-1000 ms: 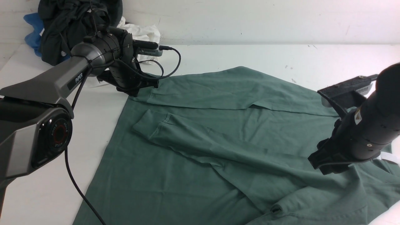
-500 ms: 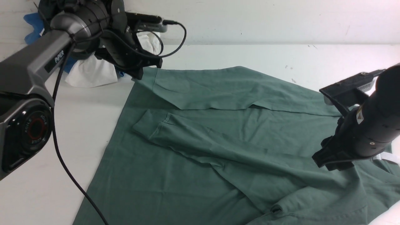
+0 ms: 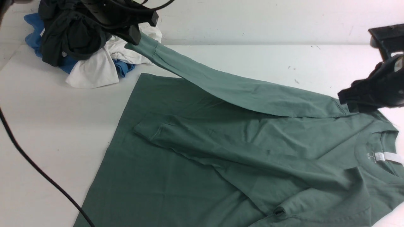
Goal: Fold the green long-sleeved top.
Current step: Use the left arm to drag and drop the cuff onto the cuff closest to the left arm
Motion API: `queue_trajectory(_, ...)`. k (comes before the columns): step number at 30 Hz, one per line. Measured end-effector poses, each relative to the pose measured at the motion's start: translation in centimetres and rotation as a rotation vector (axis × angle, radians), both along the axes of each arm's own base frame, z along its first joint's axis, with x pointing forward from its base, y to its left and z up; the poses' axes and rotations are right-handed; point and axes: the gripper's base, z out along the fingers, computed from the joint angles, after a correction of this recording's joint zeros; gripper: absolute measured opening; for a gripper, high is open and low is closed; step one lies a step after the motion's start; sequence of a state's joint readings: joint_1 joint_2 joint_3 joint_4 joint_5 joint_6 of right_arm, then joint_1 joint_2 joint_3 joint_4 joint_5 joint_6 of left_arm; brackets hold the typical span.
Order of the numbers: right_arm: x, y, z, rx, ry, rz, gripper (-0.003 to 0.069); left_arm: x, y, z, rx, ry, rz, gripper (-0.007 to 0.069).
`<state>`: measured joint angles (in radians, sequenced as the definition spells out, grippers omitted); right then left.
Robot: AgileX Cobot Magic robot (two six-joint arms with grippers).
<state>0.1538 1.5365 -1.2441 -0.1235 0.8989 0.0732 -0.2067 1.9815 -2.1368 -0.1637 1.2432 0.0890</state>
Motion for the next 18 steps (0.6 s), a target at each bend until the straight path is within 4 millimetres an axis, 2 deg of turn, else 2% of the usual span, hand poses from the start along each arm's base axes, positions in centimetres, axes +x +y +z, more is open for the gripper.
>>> queue_trajectory(2,0.3,-0.1,0.7,0.014,-0.021,0.011,0.0333,-1.2,0.3,0.4,0.004,0.011,0.000,-0.0004)
queue_trajectory(5,0.5,0.1,1.4,0.025,-0.041,0.026,0.0333,-2.3,0.5,-0.2,0.013,0.050,0.000,-0.0004)
queue_trajectory(7,0.6,0.2,1.7,0.033,-0.047,0.038,0.0333,-3.6,0.8,-1.3,0.025,0.109,0.000,-0.0004)
queue_trajectory(11,0.5,0.3,1.6,0.034,-0.032,0.053,0.0333,-5.6,1.2,-5.6,0.055,0.253,0.011,-0.0004)
queue_trajectory(12,0.5,0.3,1.5,0.034,-0.030,0.053,0.0333,-5.7,1.3,-6.1,0.056,0.263,0.014,-0.0004)
queue_trajectory(13,0.5,0.3,1.4,0.032,-0.026,0.054,0.0333,-6.0,1.4,-8.0,0.064,0.291,0.022,-0.0004)
queue_trajectory(18,0.5,0.3,1.4,0.029,-0.022,0.059,0.0333,-6.7,1.9,-13.1,0.111,0.342,0.046,-0.0004)
